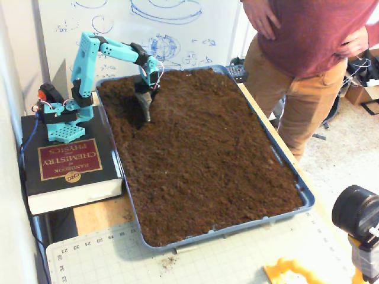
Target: Build a berm.
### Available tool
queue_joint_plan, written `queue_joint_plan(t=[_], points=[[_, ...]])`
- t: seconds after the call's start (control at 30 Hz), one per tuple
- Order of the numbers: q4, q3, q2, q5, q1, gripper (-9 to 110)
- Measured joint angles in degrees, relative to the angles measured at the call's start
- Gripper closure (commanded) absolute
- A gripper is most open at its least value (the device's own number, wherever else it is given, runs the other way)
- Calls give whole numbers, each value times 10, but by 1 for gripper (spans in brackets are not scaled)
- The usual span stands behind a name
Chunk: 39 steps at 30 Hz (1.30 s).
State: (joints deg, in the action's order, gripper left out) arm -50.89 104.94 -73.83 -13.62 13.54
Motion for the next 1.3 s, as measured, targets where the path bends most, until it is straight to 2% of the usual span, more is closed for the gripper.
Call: queue_joint_plan(t=[0.43, 0.83, 1.3], points=[[1, -74, 0, -1, -51, 101], [-2, -117, -6, 3, -56, 101], [-167, 53, -274, 144, -76, 101]])
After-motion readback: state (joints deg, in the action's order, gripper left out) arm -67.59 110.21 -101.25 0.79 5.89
